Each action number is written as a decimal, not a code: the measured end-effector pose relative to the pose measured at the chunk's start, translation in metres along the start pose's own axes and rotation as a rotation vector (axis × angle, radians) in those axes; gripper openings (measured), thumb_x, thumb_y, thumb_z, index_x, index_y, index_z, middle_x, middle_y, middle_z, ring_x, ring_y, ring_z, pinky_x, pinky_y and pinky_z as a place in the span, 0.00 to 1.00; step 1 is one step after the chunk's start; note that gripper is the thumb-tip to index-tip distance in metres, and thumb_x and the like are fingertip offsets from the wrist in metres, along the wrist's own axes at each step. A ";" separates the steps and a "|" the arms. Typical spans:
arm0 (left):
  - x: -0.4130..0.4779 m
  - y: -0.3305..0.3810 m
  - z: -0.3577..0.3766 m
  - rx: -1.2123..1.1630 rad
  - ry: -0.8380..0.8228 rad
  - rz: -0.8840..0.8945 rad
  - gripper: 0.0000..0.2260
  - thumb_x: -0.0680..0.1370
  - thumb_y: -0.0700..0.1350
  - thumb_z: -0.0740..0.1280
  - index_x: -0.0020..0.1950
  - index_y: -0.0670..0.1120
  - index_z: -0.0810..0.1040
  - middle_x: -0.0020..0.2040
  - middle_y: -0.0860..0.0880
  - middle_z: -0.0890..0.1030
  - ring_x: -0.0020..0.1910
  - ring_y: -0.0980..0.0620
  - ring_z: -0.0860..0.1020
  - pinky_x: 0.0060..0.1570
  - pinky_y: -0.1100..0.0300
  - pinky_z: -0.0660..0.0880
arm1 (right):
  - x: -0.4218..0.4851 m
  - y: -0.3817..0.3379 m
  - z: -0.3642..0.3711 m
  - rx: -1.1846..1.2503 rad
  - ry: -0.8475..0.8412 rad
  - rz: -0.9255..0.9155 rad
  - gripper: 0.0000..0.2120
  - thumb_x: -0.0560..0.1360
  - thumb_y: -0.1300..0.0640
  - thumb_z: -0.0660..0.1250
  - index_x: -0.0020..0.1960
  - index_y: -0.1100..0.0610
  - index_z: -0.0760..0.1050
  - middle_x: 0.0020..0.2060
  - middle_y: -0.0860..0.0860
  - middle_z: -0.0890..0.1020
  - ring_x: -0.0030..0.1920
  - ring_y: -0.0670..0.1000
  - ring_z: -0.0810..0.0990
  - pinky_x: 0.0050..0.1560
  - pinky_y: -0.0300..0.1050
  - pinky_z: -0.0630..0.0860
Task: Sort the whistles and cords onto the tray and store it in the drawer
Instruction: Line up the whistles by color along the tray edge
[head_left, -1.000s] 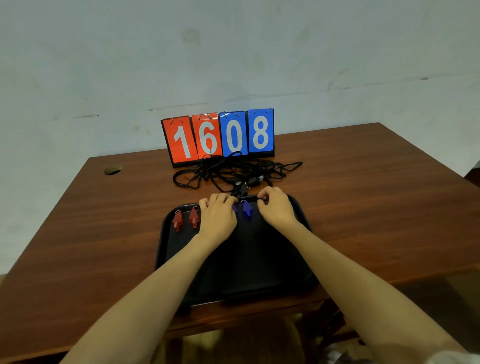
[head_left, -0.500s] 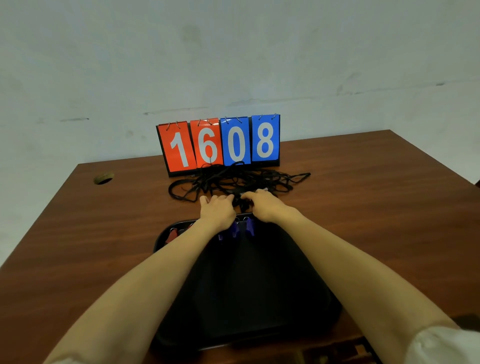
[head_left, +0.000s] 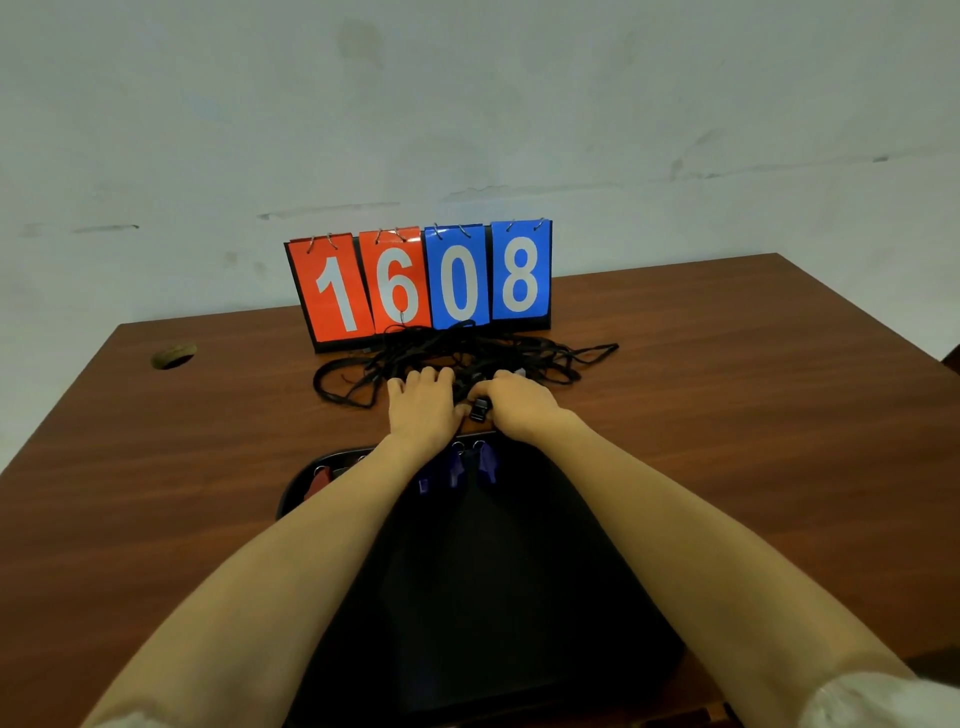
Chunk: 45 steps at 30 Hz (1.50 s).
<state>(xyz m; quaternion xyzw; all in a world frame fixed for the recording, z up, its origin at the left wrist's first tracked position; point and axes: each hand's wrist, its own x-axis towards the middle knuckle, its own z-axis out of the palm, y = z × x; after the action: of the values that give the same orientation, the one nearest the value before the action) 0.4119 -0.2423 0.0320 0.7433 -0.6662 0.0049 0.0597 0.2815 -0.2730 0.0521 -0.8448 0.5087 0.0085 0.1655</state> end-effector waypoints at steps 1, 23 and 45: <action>0.002 0.001 -0.001 -0.004 -0.008 -0.011 0.19 0.78 0.54 0.62 0.65 0.45 0.69 0.63 0.44 0.74 0.64 0.43 0.70 0.64 0.47 0.62 | 0.000 0.001 0.000 0.004 0.000 -0.003 0.25 0.78 0.68 0.57 0.70 0.48 0.68 0.65 0.56 0.69 0.64 0.60 0.72 0.56 0.53 0.73; 0.015 -0.011 -0.009 0.060 0.343 0.415 0.13 0.59 0.36 0.76 0.39 0.48 0.78 0.44 0.45 0.75 0.48 0.45 0.70 0.44 0.51 0.71 | -0.001 0.007 0.007 0.095 0.019 -0.015 0.23 0.77 0.68 0.59 0.69 0.51 0.70 0.68 0.56 0.67 0.63 0.60 0.72 0.60 0.53 0.74; 0.046 -0.004 -0.008 -0.119 -0.297 0.283 0.24 0.80 0.41 0.58 0.76 0.51 0.59 0.73 0.44 0.62 0.71 0.41 0.61 0.69 0.46 0.64 | 0.001 0.015 0.011 0.140 0.035 -0.032 0.21 0.78 0.63 0.61 0.69 0.52 0.70 0.72 0.57 0.63 0.69 0.59 0.67 0.63 0.52 0.71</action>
<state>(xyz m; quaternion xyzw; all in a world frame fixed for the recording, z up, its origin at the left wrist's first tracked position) 0.4214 -0.2868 0.0432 0.6302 -0.7645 -0.1357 0.0032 0.2708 -0.2773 0.0378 -0.8393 0.4973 -0.0445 0.2152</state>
